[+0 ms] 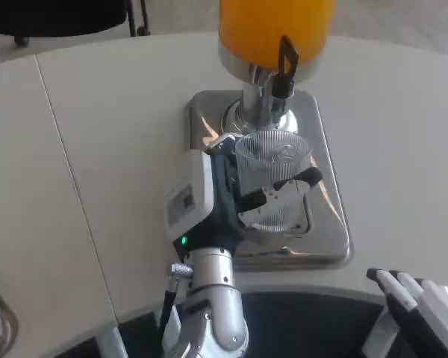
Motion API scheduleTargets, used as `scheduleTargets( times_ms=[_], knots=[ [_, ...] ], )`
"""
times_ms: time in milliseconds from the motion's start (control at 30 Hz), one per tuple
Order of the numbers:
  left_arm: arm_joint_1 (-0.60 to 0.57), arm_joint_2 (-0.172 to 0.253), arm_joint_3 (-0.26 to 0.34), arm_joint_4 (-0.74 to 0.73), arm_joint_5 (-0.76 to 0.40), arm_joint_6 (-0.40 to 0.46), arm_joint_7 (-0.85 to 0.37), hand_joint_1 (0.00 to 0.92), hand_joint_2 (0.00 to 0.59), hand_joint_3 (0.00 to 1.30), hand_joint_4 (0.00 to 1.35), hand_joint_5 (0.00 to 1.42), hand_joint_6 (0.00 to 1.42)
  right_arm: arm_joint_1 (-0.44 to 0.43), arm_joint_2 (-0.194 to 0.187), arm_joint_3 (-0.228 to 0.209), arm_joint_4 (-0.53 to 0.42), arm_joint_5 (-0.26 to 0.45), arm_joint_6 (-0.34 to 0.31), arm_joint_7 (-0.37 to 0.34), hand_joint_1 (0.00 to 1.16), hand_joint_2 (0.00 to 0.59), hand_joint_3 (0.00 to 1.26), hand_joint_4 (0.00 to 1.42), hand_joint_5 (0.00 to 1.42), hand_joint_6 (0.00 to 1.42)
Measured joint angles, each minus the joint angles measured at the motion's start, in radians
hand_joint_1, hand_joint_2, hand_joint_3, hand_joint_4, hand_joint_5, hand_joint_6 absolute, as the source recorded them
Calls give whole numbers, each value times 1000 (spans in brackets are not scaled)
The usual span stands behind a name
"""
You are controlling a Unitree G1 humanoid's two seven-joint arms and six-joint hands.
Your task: Grasp the cup under the faucet to collect the drink, then remove the cup.
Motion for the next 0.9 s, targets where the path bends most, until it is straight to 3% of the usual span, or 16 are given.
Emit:
scheduleTargets(
  times_ms=[367,600,800,900],
  knots=[
    [-19,0,-23,18,1,36,41,508,44,711,783,1081,1354,-7,-3,-21,0,39,10,1,435,449,34,0,0,0],
    [-48,0,-26,45,0,56,45,359,103,504,510,872,1193,-18,-11,-40,0,54,17,10,437,454,34,0,0,0],
    [-54,-2,-31,59,0,58,45,295,107,428,354,711,1022,-24,-13,-42,0,59,28,12,439,457,34,0,0,0],
    [-54,-2,-33,63,-1,58,45,265,87,339,214,558,781,-25,-13,-42,0,60,33,12,440,457,34,0,0,0]
  ],
)
